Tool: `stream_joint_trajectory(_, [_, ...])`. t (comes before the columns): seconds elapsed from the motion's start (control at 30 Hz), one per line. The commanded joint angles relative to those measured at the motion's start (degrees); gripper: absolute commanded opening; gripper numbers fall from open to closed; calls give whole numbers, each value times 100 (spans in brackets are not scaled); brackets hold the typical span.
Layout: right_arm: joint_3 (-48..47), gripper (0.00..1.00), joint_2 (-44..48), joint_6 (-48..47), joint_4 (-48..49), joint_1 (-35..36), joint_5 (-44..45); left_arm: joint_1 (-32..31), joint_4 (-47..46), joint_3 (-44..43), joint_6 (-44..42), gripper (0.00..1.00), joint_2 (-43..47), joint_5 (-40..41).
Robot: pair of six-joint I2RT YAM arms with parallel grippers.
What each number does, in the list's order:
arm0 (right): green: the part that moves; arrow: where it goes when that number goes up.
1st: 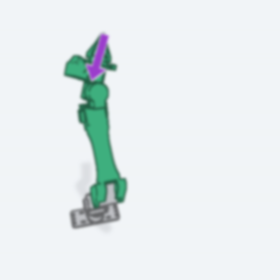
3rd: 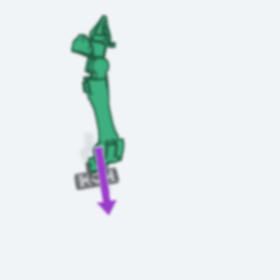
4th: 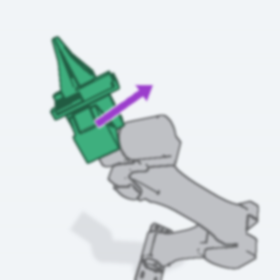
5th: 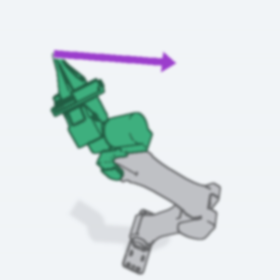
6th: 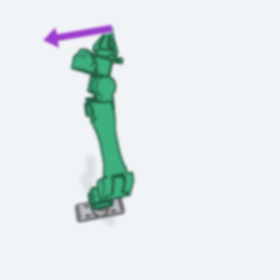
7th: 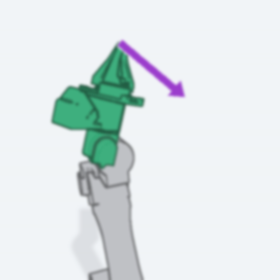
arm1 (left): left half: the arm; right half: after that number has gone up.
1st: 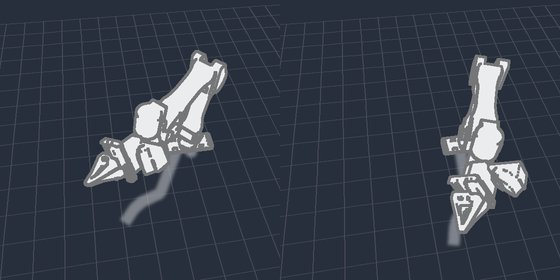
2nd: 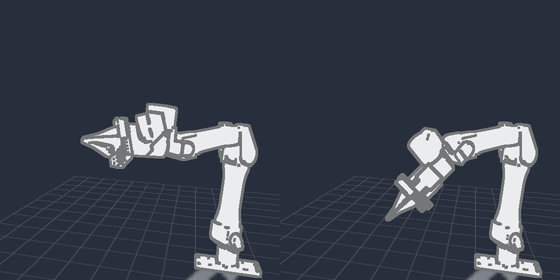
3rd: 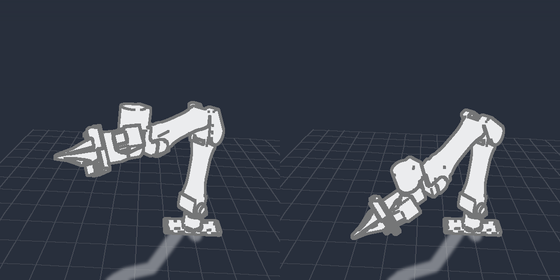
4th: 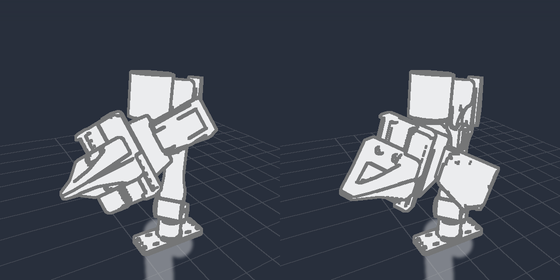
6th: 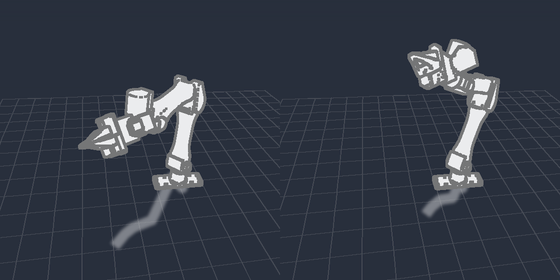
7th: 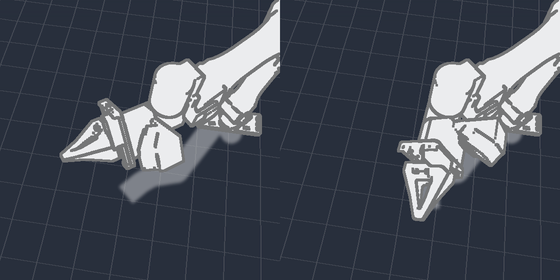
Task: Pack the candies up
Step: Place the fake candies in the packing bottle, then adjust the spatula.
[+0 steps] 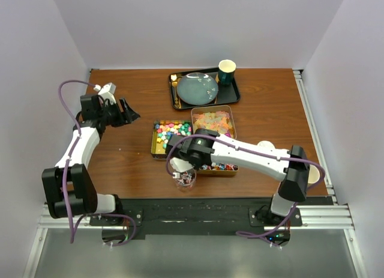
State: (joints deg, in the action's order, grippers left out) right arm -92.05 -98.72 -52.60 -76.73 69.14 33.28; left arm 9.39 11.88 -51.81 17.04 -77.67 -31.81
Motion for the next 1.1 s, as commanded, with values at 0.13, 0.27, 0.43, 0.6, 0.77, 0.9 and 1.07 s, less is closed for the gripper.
stream_joint_trajectory(0.13, [-1095, 0, -156, 1014, -1231, -1419, -1664, -103, -1543, 557, 833, 0, 349, -2815])
stream_joint_trajectory(0.27, [-1227, 0, -446, 1103, -950, -1702, -2053, -621, -3215, 953, 2082, 0, 340, -4148])
stream_joint_trajectory(0.43, [-1789, 0, -894, 1173, -975, -1703, -2378, -1394, -3622, 998, 2304, 0, 86, -4290])
stream_joint_trajectory(0.6, [-2352, 0, -1071, 1190, -1011, -1694, -2510, -1545, -3194, 595, 1989, 0, -432, -4193])
stream_joint_trajectory(0.77, [-2713, 0, -870, 1331, -967, -1703, -2844, -1580, -2462, 347, 1443, 0, -793, -4079])
stream_joint_trajectory(0.9, [-2696, 0, -641, 1366, -940, -1703, -3108, -1642, -2489, 286, 1408, 0, -1039, -4052])
stream_joint_trajectory(1.07, [-2537, 0, -473, 1357, -826, -1772, -3099, -1677, -2638, 163, 1478, 0, -1250, -3938])
